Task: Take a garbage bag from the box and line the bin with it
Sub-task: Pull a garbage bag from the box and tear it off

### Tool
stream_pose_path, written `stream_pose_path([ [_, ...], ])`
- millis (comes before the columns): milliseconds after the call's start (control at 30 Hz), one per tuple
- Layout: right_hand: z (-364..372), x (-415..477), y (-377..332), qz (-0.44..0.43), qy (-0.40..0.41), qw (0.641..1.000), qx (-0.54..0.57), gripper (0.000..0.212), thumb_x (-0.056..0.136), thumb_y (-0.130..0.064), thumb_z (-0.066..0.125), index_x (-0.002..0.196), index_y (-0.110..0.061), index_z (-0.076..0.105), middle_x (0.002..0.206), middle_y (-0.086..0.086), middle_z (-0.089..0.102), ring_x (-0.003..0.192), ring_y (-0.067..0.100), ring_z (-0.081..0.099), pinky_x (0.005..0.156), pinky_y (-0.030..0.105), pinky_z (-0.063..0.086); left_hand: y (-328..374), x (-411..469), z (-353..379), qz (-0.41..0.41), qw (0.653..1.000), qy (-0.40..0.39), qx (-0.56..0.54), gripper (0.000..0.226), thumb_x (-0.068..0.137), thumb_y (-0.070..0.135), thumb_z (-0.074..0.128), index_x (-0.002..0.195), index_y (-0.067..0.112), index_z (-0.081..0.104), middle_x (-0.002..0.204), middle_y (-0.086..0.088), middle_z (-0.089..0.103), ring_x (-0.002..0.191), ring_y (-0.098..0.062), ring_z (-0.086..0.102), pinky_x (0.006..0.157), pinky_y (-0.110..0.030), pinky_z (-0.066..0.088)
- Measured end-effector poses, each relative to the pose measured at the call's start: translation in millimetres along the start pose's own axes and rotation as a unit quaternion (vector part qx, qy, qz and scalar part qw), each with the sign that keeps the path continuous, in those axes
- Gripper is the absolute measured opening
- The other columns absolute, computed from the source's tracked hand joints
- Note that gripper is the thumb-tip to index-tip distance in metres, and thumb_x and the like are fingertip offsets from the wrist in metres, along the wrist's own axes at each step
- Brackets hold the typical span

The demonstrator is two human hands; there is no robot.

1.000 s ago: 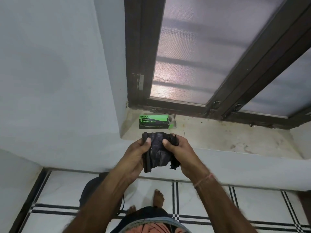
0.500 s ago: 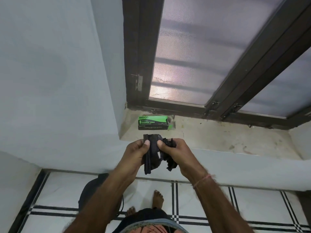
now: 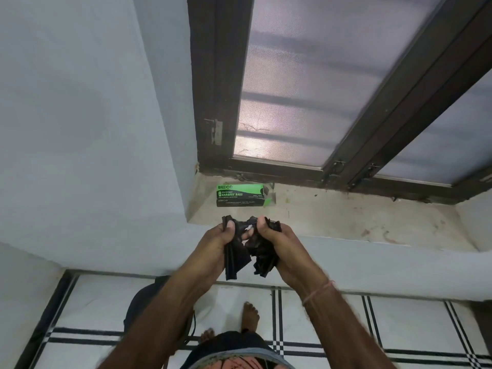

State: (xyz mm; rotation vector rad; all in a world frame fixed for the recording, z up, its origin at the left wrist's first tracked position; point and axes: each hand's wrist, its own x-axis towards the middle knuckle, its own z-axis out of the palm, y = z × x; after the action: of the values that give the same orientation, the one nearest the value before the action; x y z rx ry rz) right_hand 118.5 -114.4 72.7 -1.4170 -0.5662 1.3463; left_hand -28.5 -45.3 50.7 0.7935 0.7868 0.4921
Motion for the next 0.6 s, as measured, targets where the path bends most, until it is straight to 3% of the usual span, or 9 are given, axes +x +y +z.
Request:
stream_pose_path([
  [100, -0.6, 0.4, -1.2, -0.001, -0.015, 1.000, 0.025, 0.037, 0.105, -0.030, 0.056, 0.079, -0.008, 0.071, 0.083, 0.010, 0.073, 0.081, 0.021, 0.070, 0.082, 0.031, 0.057, 1.4, -1.6, 1.4, 0.000, 1.000, 0.005, 0.012, 0.035, 0.108, 0.025, 0.043, 0.110, 0.004, 0.071, 0.092, -0.005, 0.077, 0.087, -0.014, 0.074, 0.078, -0.027, 0.058],
  [200, 3.0, 2.1, 2.6, 0.018, -0.014, 0.990, 0.141, 0.036, 0.103, -0.023, 0.055, 0.073, -0.008, 0.066, 0.081, 0.010, 0.072, 0.081, 0.023, 0.072, 0.083, 0.033, 0.059, 2.3, -0.4, 6.5, -0.016, 0.995, 0.018, -0.101, 0.035, 0.109, 0.016, 0.040, 0.089, 0.007, 0.066, 0.080, -0.004, 0.067, 0.073, -0.013, 0.068, 0.073, -0.028, 0.055],
  [300, -2.7, 5.3, 1.8, 0.012, 0.007, 0.965, 0.262, 0.026, 0.095, -0.026, 0.056, 0.078, -0.005, 0.057, 0.079, 0.010, 0.071, 0.088, 0.028, 0.075, 0.087, 0.041, 0.060, -3.2, 5.5, 2.9, -0.023, 0.973, 0.040, -0.225, 0.031, 0.108, 0.007, 0.034, 0.082, 0.014, 0.049, 0.075, -0.001, 0.050, 0.071, -0.014, 0.050, 0.080, -0.031, 0.045],
  [433, 0.2, 12.6, 8.0, 0.035, 0.033, 0.947, 0.317, 0.034, 0.107, -0.027, 0.046, 0.080, -0.008, 0.056, 0.073, 0.006, 0.067, 0.080, 0.025, 0.075, 0.087, 0.044, 0.057, -14.2, 9.9, 5.5, -0.001, 0.972, 0.077, -0.220, 0.030, 0.107, 0.006, 0.035, 0.082, 0.015, 0.048, 0.069, 0.003, 0.054, 0.071, -0.013, 0.049, 0.088, -0.032, 0.043],
  [500, -3.9, 17.1, 12.5, 0.042, 0.054, 0.929, 0.363, 0.036, 0.109, -0.027, 0.043, 0.079, -0.010, 0.054, 0.066, 0.003, 0.060, 0.061, 0.017, 0.065, 0.073, 0.037, 0.058, -13.2, 12.7, 5.0, 0.006, 0.971, 0.083, -0.222, 0.030, 0.108, 0.007, 0.035, 0.081, 0.014, 0.047, 0.067, 0.002, 0.052, 0.066, -0.013, 0.048, 0.080, -0.029, 0.048],
  [600, -33.9, 16.7, 13.6, 0.018, 0.081, 0.923, 0.376, 0.023, 0.099, -0.027, 0.050, 0.082, -0.012, 0.052, 0.063, 0.000, 0.056, 0.040, 0.006, 0.044, 0.046, 0.020, 0.046, -10.5, 17.9, -13.2, 0.017, 0.972, 0.117, -0.204, 0.033, 0.110, 0.016, 0.035, 0.079, 0.013, 0.046, 0.061, 0.002, 0.047, 0.055, -0.012, 0.044, 0.053, -0.022, 0.049],
])
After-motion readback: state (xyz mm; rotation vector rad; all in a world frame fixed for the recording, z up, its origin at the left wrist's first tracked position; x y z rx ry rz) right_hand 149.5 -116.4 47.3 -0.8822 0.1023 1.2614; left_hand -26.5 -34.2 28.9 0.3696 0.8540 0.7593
